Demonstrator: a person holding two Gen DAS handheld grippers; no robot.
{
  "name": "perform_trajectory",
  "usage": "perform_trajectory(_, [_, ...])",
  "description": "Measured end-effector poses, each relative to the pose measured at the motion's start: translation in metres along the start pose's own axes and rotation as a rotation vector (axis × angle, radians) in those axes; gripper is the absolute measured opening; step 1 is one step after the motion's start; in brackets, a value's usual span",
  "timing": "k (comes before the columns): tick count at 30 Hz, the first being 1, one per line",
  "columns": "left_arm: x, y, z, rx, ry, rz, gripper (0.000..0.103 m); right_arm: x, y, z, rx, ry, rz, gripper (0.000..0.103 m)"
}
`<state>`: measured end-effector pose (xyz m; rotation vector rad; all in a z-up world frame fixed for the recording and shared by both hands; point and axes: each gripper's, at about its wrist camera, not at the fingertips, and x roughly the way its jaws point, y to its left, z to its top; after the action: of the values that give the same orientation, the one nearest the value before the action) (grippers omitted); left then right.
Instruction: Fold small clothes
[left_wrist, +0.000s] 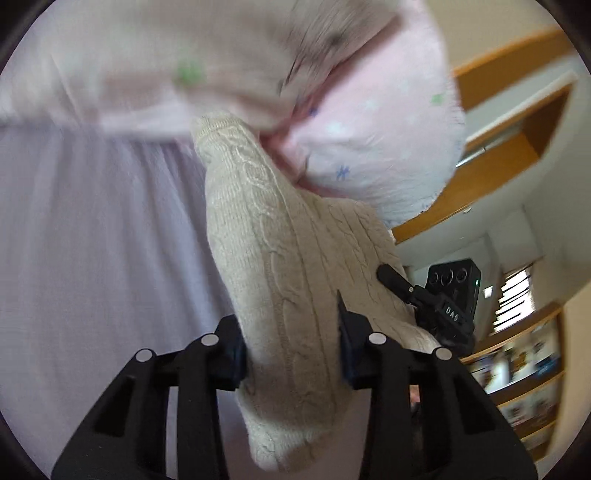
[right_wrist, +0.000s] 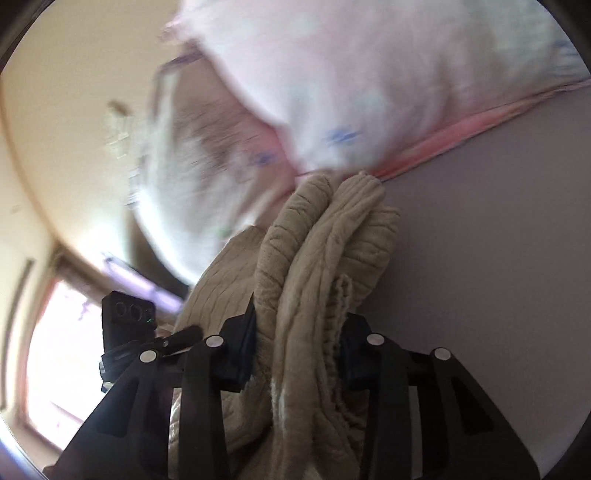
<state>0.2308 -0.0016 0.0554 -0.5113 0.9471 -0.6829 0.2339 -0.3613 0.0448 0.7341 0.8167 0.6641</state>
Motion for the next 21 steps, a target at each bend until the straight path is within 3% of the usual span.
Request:
perform_trajectory(3, [-0.04,0.005,-0.01,0.093,-0.07,0.133,0.045,0.039,0.026,-0.015,-0.087,0.117,-0.032,0.039])
perform_trajectory(5, [-0.048,0.018,-0.017,0.103,-0.073,0.259,0.051,0.057,0.031,-0.02,-0.123,0.183,-0.124,0.049])
perform_trajectory(7, [-0.059,0.028,-0.028,0.111,-0.125,0.329,0.056,0.046,0.033,-0.016,-0.118,0.126,-0.17,0.053])
perform_trajectory(9, [-0.072,0.029,-0.035,0.126,-0.178,0.316,0.066,0.011,0.041,-0.011,-0.121,-0.061,-0.207,0.053])
perform_trajectory(11, [-0.086,0.027,-0.041,0.148,-0.24,0.272,0.068,-0.004,0.055,-0.008,-0.146,-0.124,-0.142,0.053])
perform_trajectory(13, [-0.089,0.023,-0.041,0.168,-0.262,0.234,0.075,0.009,0.067,-0.006,-0.165,-0.074,-0.144,0.053])
perform_trajectory(15, [-0.086,0.018,-0.04,0.178,-0.266,0.221,0.076,0.038,0.075,-0.008,-0.201,0.012,-0.232,0.053])
perform_trajectory(16, [-0.085,0.018,-0.038,0.174,-0.266,0.221,0.076,0.054,0.076,-0.01,-0.209,0.054,-0.267,0.045])
perform_trajectory(17, [-0.084,0.021,-0.038,0.161,-0.265,0.219,0.076,0.063,0.076,-0.011,-0.221,0.072,-0.282,0.02])
perform_trajectory(18, [-0.084,0.024,-0.038,0.145,-0.265,0.212,0.076,0.071,0.078,-0.014,-0.246,0.085,-0.286,0.011])
perform_trajectory(21, [-0.083,0.028,-0.04,0.107,-0.265,0.199,0.076,0.065,0.088,-0.021,-0.33,0.018,-0.358,0.01])
